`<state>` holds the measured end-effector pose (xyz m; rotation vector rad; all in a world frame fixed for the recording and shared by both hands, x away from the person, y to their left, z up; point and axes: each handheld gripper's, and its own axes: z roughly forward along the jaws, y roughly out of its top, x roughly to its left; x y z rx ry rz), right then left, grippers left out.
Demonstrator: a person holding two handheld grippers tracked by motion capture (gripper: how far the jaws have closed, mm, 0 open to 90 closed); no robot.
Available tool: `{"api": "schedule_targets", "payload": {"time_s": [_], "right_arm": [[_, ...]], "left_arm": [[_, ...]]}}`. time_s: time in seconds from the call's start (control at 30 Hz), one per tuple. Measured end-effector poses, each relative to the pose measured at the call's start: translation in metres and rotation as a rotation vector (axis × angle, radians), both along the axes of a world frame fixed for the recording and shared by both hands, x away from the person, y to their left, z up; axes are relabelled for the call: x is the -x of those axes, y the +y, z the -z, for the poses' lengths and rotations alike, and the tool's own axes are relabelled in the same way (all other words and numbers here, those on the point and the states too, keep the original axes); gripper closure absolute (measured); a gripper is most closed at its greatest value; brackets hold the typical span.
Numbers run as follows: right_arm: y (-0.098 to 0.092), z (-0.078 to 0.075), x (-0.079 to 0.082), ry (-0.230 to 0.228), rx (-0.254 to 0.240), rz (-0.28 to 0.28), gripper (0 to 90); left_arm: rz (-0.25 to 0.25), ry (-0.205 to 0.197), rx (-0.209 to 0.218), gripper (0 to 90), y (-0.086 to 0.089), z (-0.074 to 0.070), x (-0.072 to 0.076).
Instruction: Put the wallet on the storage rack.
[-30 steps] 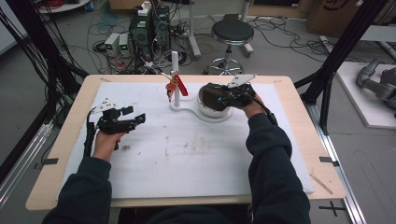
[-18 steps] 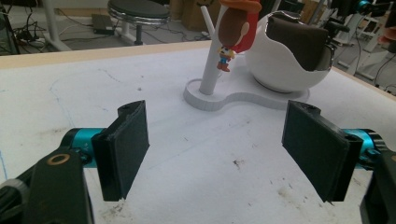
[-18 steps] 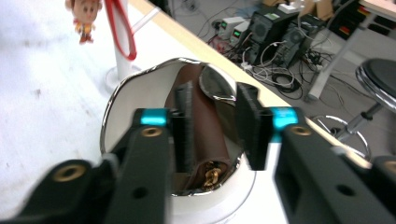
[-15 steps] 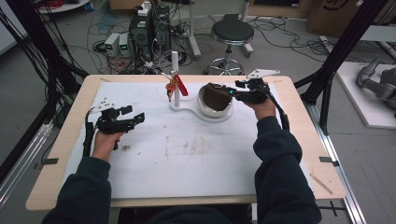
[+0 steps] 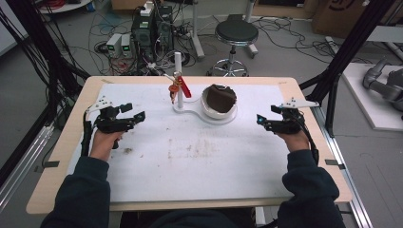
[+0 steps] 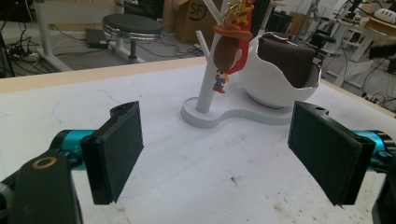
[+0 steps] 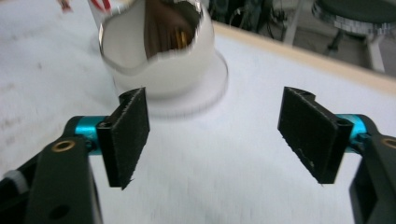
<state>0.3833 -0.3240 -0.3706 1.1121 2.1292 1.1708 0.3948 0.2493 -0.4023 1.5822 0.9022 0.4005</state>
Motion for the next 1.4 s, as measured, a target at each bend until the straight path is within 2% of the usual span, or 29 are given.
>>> {"api": "schedule_targets", "payload": {"time_s": [0.03,0.1,0.13,0.17,0.2,0.27,0.3,0.37,0.4,0.7,1.0,1.4], "right_arm": [[0.0,0.0,0.0,0.0,0.0,0.0,22.7],[-0.003,0.01,0.007,0.024,0.019,0.006,21.5],[-0.007,0.017,0.012,0.04,0.013,0.02,21.5],[-0.007,0.017,0.012,0.04,0.013,0.02,21.5],[-0.01,0.023,0.017,0.029,-0.006,0.04,21.5],[-0.011,0.025,0.02,0.017,-0.008,0.044,21.5],[-0.013,0.025,0.023,-0.008,-0.008,0.036,21.5],[-0.013,0.024,0.024,-0.016,-0.021,0.042,21.5],[-0.013,0.021,0.026,-0.048,-0.022,0.044,21.5],[-0.011,0.024,0.024,-0.052,0.001,0.039,21.5],[-0.015,0.023,0.032,-0.064,-0.031,0.064,21.5],[-0.015,0.026,0.032,-0.061,-0.022,0.061,21.5]], "left_arm": [[-0.002,-0.012,0.001,18.7,0.0,0.0,0.0],[-0.007,-0.039,-0.001,20.0,-0.001,0.0,0.0],[-0.005,-0.057,-0.011,20.0,-0.003,-0.001,0.001],[-0.005,-0.057,-0.011,20.0,-0.003,-0.001,0.001],[-0.006,-0.067,-0.014,20.0,-0.004,-0.001,0.002],[0.0,-0.074,-0.019,20.0,-0.007,0.0,0.004],[0.001,-0.075,-0.029,20.0,-0.009,0.001,0.004],[0.002,-0.084,-0.036,20.5,-0.01,0.001,0.005],[0.0,-0.087,-0.037,21.3,-0.01,0.001,0.005],[-0.007,-0.071,-0.03,21.3,-0.01,0.005,0.005],[-0.014,-0.077,-0.027,21.3,-0.008,0.004,0.009],[-0.008,-0.074,-0.035,21.3,-0.011,0.003,0.011]]}}
